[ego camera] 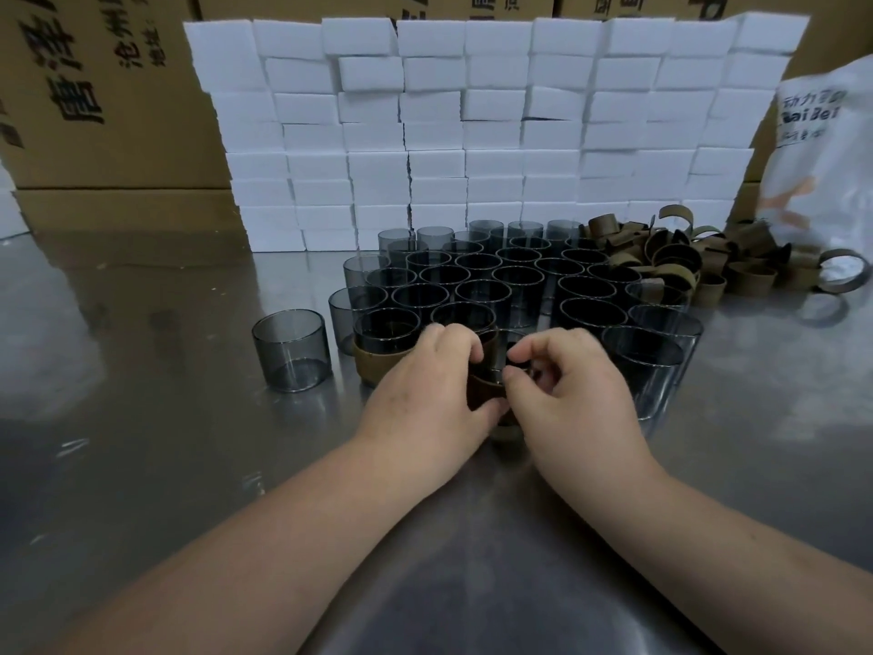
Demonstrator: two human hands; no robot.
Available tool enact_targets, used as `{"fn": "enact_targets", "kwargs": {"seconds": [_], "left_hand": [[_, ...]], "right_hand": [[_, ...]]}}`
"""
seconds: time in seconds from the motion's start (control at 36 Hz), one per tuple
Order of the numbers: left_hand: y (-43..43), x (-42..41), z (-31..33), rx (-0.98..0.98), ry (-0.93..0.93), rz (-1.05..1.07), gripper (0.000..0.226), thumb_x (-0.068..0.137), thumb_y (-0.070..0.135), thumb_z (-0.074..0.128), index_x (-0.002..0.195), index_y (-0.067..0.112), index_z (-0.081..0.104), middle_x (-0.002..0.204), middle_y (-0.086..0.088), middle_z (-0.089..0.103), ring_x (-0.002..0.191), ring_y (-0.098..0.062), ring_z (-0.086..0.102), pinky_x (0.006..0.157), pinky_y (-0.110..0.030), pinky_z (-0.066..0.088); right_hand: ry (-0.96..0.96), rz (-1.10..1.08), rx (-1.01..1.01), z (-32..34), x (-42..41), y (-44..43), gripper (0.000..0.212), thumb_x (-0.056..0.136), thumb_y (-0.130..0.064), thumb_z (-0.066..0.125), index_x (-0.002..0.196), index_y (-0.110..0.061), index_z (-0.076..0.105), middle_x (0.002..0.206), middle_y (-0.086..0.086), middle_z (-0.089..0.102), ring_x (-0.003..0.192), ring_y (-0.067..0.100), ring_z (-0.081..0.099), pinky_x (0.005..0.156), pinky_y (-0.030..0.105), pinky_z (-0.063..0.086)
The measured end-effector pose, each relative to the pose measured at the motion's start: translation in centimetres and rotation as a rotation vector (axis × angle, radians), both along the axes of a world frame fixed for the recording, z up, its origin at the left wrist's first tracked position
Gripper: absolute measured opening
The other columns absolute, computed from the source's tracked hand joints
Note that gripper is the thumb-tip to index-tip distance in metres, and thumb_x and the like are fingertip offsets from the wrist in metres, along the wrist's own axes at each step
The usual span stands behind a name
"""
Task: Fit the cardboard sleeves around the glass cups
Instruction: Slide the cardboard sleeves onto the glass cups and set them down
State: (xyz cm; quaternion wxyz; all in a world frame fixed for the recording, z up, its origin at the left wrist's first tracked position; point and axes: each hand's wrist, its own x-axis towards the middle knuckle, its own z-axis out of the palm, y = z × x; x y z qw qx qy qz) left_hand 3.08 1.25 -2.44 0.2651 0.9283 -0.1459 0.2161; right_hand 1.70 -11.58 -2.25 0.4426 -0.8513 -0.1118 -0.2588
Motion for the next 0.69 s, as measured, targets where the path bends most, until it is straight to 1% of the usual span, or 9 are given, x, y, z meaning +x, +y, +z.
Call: {"fn": "enact_targets", "kwargs": {"seconds": [0.08,0.14,0.22,0.31,0.36,0.44,0.5,0.58,0.69], "left_hand": [[0.10,0.01,0.07,-0.011,0.089,-0.024,0.034,0.077,0.039,0.062,0.084,0.037,0.029,0.072,0.013,0.045,0.060,0.000,0.045,0.046,-0.018,0.027],[0.18,-0.03,0.10,-0.017,0.123,-0.056,0.030,0.078,0.037,0.059,0.081,0.039,0.028,0.075,0.015,0.048,0.065,0.004,0.046,0.050,-0.015,0.030],[0.15,-0.14,0.14,0.014,0.144,-0.114,0.023,0.074,0.039,0.052,0.080,0.039,0.030,0.077,0.017,0.047,0.067,0.002,0.047,0.054,-0.016,0.032],[0.10,-0.15,0.14,0.020,0.145,-0.144,0.016,0.070,0.042,0.045,0.084,0.039,0.038,0.086,0.017,0.047,0.076,-0.003,0.050,0.062,-0.023,0.041],[0.10,-0.10,0.04,0.012,0.145,-0.145,0.022,0.072,0.041,0.046,0.093,0.034,0.047,0.093,0.017,0.048,0.080,-0.004,0.050,0.068,-0.026,0.045],[0.16,0.01,0.00,0.024,0.157,-0.133,0.027,0.080,0.032,0.052,0.106,0.035,0.050,0.102,0.017,0.049,0.086,-0.006,0.051,0.072,-0.028,0.046],[0.26,0.03,0.06,0.034,0.164,-0.126,0.033,0.080,0.030,0.053,0.112,0.035,0.049,0.107,0.017,0.050,0.092,-0.007,0.052,0.074,-0.027,0.045],[0.29,0.01,0.15,0.061,0.176,-0.120,0.040,0.080,0.029,0.053,0.119,0.033,0.047,0.113,0.015,0.051,0.098,-0.008,0.052,0.079,-0.029,0.046],[0.38,0.07,0.22,0.071,0.161,-0.079,0.035,0.081,0.024,0.052,0.115,0.030,0.051,0.105,0.012,0.052,0.093,-0.011,0.053,0.078,-0.035,0.048]], "right_hand": [[0.094,0.061,0.030,-0.18,-0.05,0.35,0.020,0.082,-0.022,0.059,0.075,-0.039,0.049,0.063,-0.011,0.051,0.062,0.005,0.050,0.065,0.031,0.048],[0.111,0.082,0.020,-0.29,-0.07,0.43,0.019,0.082,-0.024,0.058,0.078,-0.040,0.048,0.064,-0.013,0.054,0.061,0.005,0.050,0.064,0.033,0.048],[0.116,0.100,0.003,-0.31,-0.13,0.38,0.019,0.081,-0.028,0.057,0.079,-0.043,0.046,0.071,-0.020,0.055,0.061,0.004,0.051,0.063,0.029,0.046],[0.125,0.100,-0.008,-0.31,0.04,0.31,0.018,0.081,-0.028,0.058,0.080,-0.041,0.046,0.074,-0.018,0.058,0.067,-0.001,0.052,0.064,0.025,0.046],[0.140,0.093,-0.002,-0.33,0.16,0.27,0.016,0.079,-0.028,0.058,0.081,-0.039,0.047,0.076,-0.015,0.057,0.072,-0.002,0.053,0.069,0.026,0.047],[0.162,0.111,-0.008,-0.40,0.24,0.26,0.017,0.078,-0.028,0.058,0.081,-0.040,0.047,0.088,-0.016,0.058,0.084,-0.001,0.055,0.079,0.028,0.048],[0.168,0.138,-0.038,-0.46,0.30,0.28,0.016,0.078,-0.031,0.055,0.082,-0.042,0.046,0.094,-0.019,0.057,0.090,-0.005,0.053,0.080,0.020,0.043],[0.186,0.163,-0.067,-0.61,0.51,0.35,0.018,0.078,-0.036,0.053,0.092,-0.044,0.046,0.100,-0.022,0.051,0.088,-0.013,0.046,0.075,0.006,0.035],[0.205,0.189,-0.077,-0.64,0.62,0.61,0.020,0.078,-0.035,0.053,0.096,-0.042,0.045,0.105,-0.021,0.049,0.087,-0.019,0.043,0.073,-0.002,0.032]]}}
